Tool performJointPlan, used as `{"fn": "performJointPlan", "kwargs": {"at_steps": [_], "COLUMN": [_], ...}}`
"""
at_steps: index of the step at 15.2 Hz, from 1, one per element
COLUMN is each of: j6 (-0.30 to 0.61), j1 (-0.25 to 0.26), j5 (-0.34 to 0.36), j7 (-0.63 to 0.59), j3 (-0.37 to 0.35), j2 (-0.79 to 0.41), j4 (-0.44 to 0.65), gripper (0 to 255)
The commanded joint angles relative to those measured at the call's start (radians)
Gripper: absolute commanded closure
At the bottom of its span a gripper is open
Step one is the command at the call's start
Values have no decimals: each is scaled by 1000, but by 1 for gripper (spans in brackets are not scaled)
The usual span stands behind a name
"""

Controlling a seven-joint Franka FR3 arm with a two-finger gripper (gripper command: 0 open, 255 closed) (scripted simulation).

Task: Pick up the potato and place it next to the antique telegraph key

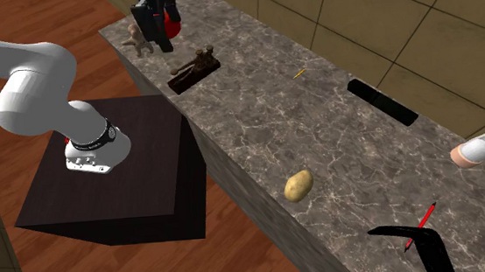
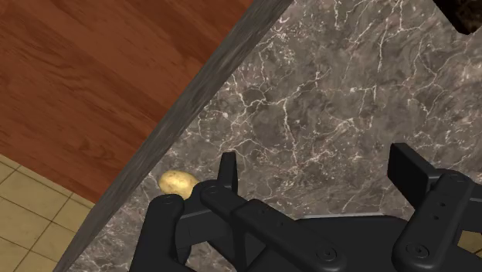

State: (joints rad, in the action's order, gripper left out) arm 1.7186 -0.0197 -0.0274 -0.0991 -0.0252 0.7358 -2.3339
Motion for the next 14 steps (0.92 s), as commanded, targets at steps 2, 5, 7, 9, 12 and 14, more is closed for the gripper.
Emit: {"fn": "performJointPlan", "kwargs": {"at_steps": [2,5,7,9,12,14], "j6": [21,85,126,166,222,257], "j1": [-1,-2,-2,-1,1,3], "j5": [8,30,41,50,58,58], "j7": [30,117,175,232,317,375], "j3": [16,64,94,124,166,191], "j2": [-23,-99,-157,-219,-320,-391], "j4": [-5,-11,-7,3,29,53], "gripper": [0,0,0,0,0,0]}}
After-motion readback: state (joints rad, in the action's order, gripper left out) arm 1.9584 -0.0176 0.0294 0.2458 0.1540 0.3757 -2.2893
